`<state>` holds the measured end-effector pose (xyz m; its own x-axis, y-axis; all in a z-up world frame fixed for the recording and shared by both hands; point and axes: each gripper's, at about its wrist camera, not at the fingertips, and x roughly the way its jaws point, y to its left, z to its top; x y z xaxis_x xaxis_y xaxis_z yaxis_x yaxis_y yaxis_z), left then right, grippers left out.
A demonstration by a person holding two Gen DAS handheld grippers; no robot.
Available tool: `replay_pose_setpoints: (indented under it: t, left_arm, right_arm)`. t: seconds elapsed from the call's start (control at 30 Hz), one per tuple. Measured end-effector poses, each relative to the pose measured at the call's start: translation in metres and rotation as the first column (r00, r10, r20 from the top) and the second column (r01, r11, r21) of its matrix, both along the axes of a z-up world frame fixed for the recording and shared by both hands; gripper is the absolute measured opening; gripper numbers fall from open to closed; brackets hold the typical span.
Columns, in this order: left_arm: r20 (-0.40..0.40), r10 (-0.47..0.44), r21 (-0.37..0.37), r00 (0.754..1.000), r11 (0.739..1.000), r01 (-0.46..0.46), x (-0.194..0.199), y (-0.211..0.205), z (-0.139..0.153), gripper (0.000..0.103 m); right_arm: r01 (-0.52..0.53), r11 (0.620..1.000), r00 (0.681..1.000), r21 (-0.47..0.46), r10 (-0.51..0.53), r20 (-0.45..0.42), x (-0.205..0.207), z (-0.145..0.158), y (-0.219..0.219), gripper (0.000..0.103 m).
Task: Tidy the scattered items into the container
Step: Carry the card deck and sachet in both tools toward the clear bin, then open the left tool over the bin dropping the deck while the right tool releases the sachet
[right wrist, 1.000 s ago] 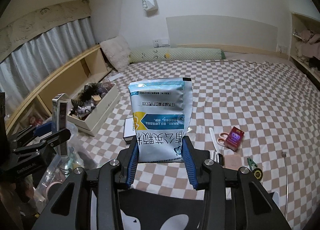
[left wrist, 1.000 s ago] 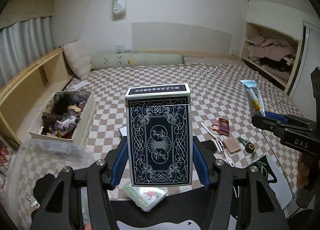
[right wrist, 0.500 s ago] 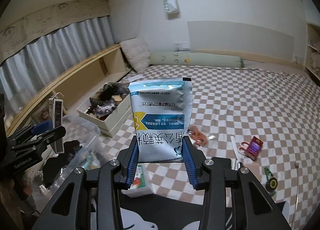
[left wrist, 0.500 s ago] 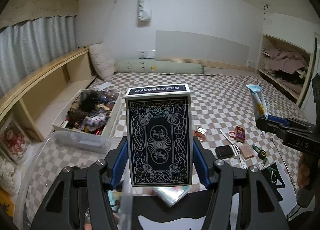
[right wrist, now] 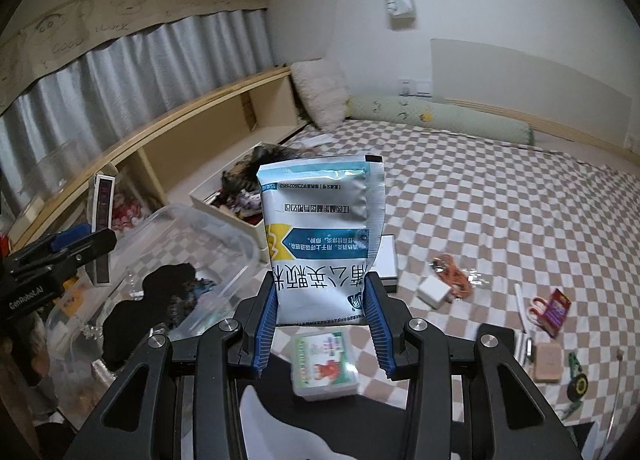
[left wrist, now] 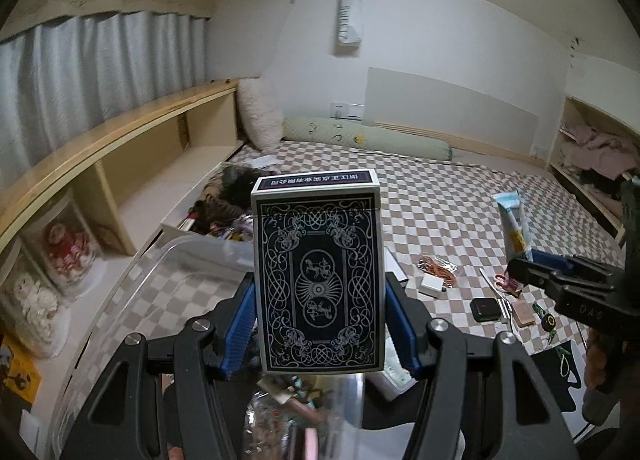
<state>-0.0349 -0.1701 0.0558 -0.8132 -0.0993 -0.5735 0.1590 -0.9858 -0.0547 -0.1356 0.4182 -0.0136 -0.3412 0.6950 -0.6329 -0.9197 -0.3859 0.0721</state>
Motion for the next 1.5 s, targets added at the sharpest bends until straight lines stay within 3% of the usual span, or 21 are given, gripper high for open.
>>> replay_pose_setpoints:
  t: [0.5,0.8,1.2,1.5]
  left_arm:
    - [0.011,0.127,-0.036,0.992,0.991,-0.126,0.034,-0.065,-0.014,0.06]
    - [0.024,0.148,-0.011,0.989,0.989,-0.147,0.04,-0.088,-0.022,0.06]
    - [0.082,0.174,-0.063,0.981,0.984,-0.17,0.038,-0.096,-0.038,0.06]
    - [0.111,0.198,-0.056,0.974,0.98,-0.193,0.039,-0.104,-0.044,0.06]
  right_arm:
    - [-0.136,0.99,0.99,-0.04,0.137,0.017,-0.076,-0.019,0.0,0.043]
    - [-0.212,0.974,0.976,-0.084,0.216,0.041,-0.115,-0.04,0.0,0.043]
    - [-0.337,0.931,0.935,-0.139,0.348,0.064,-0.162,-0.061,-0.017,0.043]
    - [-0.411,0.882,0.9,-0.229,0.433,0.051,-0.183,-0.078,-0.029,0.043]
